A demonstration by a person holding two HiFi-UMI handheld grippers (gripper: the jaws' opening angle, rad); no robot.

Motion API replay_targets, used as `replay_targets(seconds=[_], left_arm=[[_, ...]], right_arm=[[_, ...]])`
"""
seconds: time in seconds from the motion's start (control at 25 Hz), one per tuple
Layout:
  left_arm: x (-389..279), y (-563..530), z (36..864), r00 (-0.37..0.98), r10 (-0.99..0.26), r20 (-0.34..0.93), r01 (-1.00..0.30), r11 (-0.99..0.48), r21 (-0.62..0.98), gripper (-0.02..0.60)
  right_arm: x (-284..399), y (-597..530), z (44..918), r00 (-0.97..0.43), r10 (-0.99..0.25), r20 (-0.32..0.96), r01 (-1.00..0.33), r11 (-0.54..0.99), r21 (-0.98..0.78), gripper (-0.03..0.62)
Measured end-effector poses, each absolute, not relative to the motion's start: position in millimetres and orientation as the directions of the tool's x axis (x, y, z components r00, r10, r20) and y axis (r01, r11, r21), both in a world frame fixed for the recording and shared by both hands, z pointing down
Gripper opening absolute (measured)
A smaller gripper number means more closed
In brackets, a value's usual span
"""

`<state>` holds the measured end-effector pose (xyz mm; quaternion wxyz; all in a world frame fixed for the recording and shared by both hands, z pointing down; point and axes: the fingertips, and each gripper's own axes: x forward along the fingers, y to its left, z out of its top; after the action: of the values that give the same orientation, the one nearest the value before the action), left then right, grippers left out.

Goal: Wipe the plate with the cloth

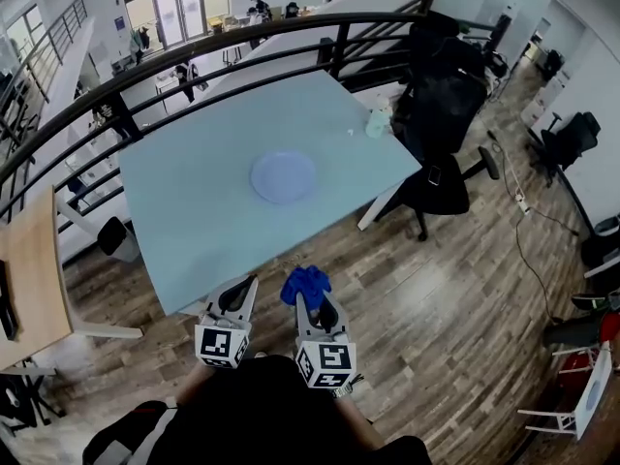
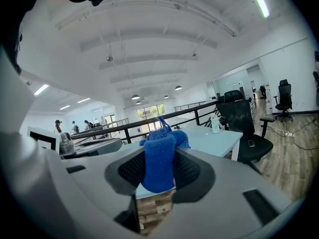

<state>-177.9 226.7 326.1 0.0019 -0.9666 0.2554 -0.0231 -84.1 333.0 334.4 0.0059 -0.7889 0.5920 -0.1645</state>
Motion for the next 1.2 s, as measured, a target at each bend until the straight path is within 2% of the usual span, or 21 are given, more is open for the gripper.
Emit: replay_targets(seconds=[1.2], left_arm=[[-21.0,201.0,322.4,0.649,-0.759,0.062,-0.759,-0.651,-0.018,0.002]], right_arm=[[120.1,276.0,333.6,-0.034,-0.964,0.262,-0.971,-0.031,-0.239,0.12]])
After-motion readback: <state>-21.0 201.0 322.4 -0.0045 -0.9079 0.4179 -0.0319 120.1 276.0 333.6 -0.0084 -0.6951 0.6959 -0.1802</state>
